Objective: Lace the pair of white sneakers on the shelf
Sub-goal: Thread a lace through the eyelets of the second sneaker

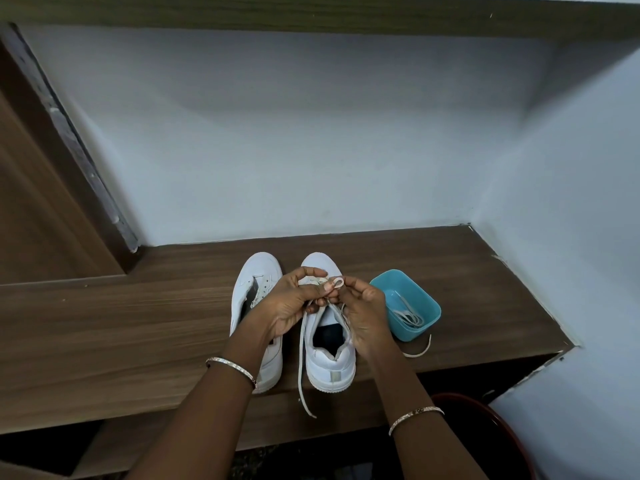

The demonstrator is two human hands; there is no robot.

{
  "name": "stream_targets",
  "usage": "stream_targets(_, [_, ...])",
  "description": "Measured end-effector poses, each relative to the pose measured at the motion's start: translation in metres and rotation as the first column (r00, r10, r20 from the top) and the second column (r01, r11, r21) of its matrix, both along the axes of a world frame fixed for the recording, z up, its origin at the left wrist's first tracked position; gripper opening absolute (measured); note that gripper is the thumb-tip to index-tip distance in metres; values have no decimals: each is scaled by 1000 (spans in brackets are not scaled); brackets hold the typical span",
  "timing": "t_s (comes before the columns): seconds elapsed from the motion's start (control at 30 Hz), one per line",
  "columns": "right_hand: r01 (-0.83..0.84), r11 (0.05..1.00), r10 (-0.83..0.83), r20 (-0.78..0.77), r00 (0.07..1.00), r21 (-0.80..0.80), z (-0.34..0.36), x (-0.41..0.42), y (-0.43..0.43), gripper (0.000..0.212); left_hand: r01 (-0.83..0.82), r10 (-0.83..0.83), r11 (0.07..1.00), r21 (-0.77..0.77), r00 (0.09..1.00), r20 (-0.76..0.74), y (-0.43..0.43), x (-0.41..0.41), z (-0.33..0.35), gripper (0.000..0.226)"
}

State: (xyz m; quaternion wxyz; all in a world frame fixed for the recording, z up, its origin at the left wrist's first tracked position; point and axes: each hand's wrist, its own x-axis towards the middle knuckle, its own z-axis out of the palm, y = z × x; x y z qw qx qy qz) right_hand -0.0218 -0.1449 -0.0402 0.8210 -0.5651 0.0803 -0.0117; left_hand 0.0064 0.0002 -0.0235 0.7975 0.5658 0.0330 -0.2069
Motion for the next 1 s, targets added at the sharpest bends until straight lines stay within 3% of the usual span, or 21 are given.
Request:
stream_targets(0.13, [-51,999,51,19,999,-3,0,-1,-3,16,33,-34,999,42,999,39,-1,1,-1,22])
stream_targets(0.33, [-153,964,162,-28,986,218,3,0,-9,35,-158,142,979,128,981,129,-7,0,-10,14])
stream_targets(0.47, [-57,997,57,-10,998,44,2,0,-6,19,-211,135,951,225,941,309,-10,-5,-11,18])
stream_targets(0.6, [46,997,-48,-42,998,-55,1,5,2,17,-325,163,903,280,865,475,-7,-8,-14,14])
stream_targets(0.73, [79,981,-91,-60,994,-174,3,11,9,18,-509,108,738,443,737,667,-8,-14,-24,14])
stream_targets(0.87, [88,985,-108,-132,985,-146,5,15,9,12,-629,-114,577,520,569,814,-5,-19,-24,21])
stream_targets(0.93, [97,989,-114,-146,983,-115,6,15,7,17,-661,-275,476,581,516,812,-3,-20,-24,22])
stream_targets(1.0, [99,993,-108,-138,985,-71,8,14,7,15,-670,-423,316,672,534,732,-4,-19,-25,22])
